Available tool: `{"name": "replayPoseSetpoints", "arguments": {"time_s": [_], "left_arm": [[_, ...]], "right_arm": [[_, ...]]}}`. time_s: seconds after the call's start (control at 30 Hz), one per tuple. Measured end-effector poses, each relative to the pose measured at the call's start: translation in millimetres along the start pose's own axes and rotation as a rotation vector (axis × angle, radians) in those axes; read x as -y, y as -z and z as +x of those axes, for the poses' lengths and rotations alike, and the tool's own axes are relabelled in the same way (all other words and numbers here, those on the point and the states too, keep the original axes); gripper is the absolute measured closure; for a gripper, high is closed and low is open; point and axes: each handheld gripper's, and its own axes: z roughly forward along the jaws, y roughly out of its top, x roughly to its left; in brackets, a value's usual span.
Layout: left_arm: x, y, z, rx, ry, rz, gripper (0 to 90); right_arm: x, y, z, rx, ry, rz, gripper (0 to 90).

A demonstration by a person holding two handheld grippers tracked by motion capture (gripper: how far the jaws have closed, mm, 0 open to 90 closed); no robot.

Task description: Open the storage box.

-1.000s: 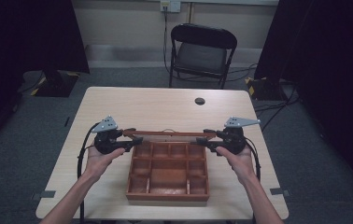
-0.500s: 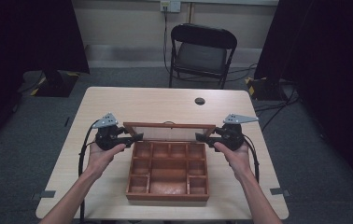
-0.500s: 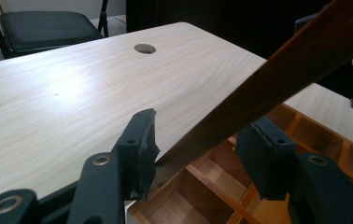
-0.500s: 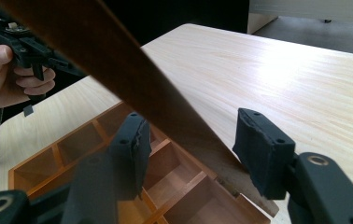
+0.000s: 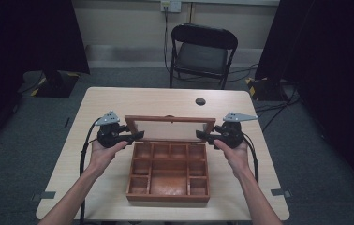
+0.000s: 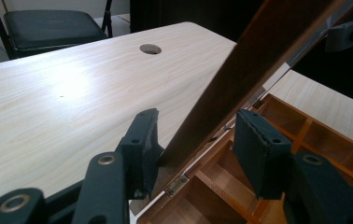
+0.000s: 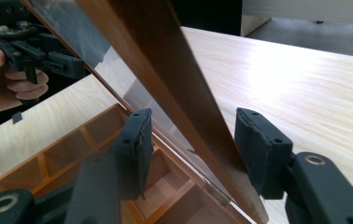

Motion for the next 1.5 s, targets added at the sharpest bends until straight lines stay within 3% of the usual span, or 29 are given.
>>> {"name": "replayPoseSetpoints", "arguments": {"time_s": [0.17, 0.37, 0.43, 1.0, 1.2, 1.5], "left_arm": [[-0.1, -2.7, 1.7, -0.008, -0.005, -0.008, 51.5], [1.7, -6.1, 5.8, -0.012, -0.005, 0.021, 52.0], [2.2, -7.3, 6.1, -0.009, 0.01, 0.01, 52.1], [5.4, -12.5, 14.1, -0.007, 0.01, 0.015, 54.9], [8.2, -17.2, 17.5, -0.009, 0.005, 0.037, 55.6], [9.0, -18.3, 20.5, -0.007, 0.01, 0.032, 57.0]], "right_arm": [[0.0, -3.9, -1.3, 0.015, -0.004, 0.0, 46.7], [-0.2, -9.0, -3.9, 0.016, -0.013, 0.012, 46.1], [-0.9, -11.0, -4.4, 0.018, -0.011, 0.017, 45.9], [-0.4, -20.1, -11.4, 0.03, -0.029, 0.026, 45.2], [-1.0, -22.9, -13.5, 0.034, -0.033, 0.03, 45.6], [8.1, -28.5, -20.5, 0.033, -0.053, 0.061, 43.8]]}}
